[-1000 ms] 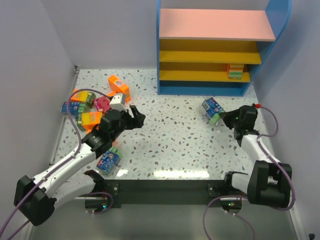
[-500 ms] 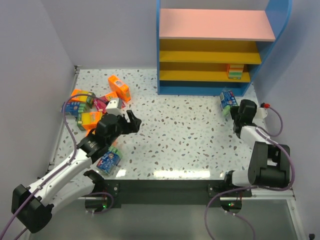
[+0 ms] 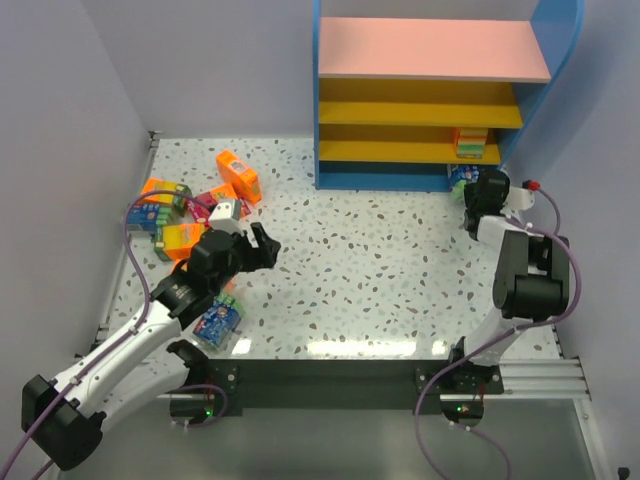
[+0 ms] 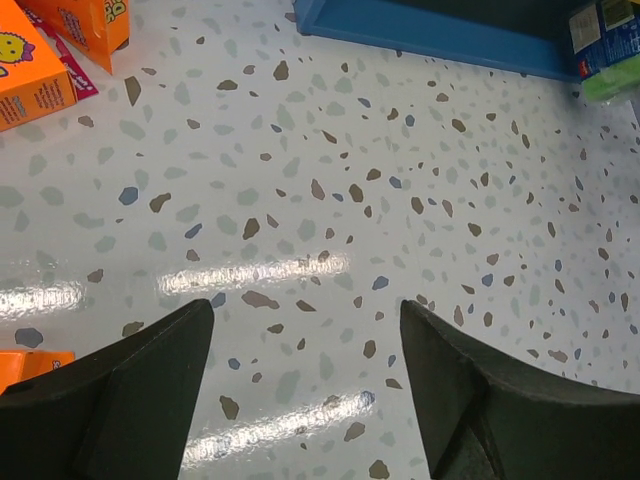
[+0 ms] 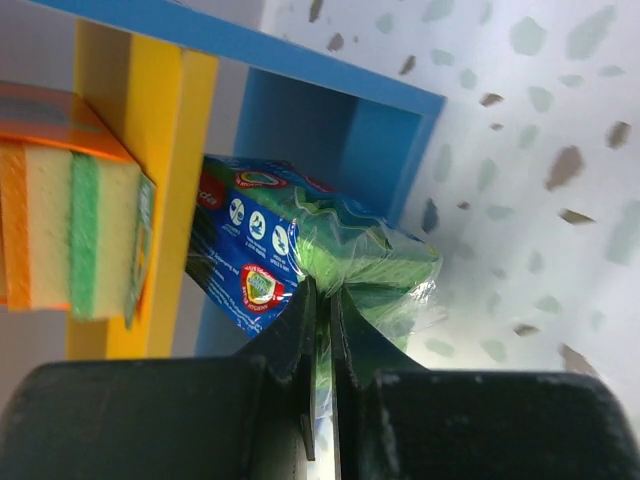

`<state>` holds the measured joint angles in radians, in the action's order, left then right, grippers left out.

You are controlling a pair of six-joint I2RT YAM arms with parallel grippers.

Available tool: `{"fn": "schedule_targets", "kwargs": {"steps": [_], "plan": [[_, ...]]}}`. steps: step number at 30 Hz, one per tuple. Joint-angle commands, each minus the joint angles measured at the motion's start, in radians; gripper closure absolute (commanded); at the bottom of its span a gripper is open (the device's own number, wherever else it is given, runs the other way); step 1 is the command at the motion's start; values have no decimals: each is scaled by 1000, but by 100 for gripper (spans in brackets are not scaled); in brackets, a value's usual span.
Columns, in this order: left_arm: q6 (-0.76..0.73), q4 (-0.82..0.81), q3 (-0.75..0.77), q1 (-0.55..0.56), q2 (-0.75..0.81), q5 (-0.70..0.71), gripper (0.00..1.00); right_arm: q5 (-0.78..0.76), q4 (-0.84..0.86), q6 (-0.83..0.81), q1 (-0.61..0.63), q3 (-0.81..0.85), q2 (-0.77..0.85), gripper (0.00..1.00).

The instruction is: Place and organize the cleaning sponges onto the shelf

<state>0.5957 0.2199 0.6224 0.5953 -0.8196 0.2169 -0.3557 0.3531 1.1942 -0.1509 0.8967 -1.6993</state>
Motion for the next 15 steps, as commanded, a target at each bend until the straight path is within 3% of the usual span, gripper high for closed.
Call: {"fn": "schedule_targets", "kwargs": {"steps": [1, 6, 15], "plan": [[21, 18, 16, -8, 10, 12, 19, -57, 58, 27, 1, 116, -55, 100], [18, 29, 34, -8, 2, 13, 19, -60, 83, 36, 1, 168, -143, 100], [13, 24, 40, -8, -33, 4, 19, -57, 220, 58, 1, 122, -233, 98]]}}
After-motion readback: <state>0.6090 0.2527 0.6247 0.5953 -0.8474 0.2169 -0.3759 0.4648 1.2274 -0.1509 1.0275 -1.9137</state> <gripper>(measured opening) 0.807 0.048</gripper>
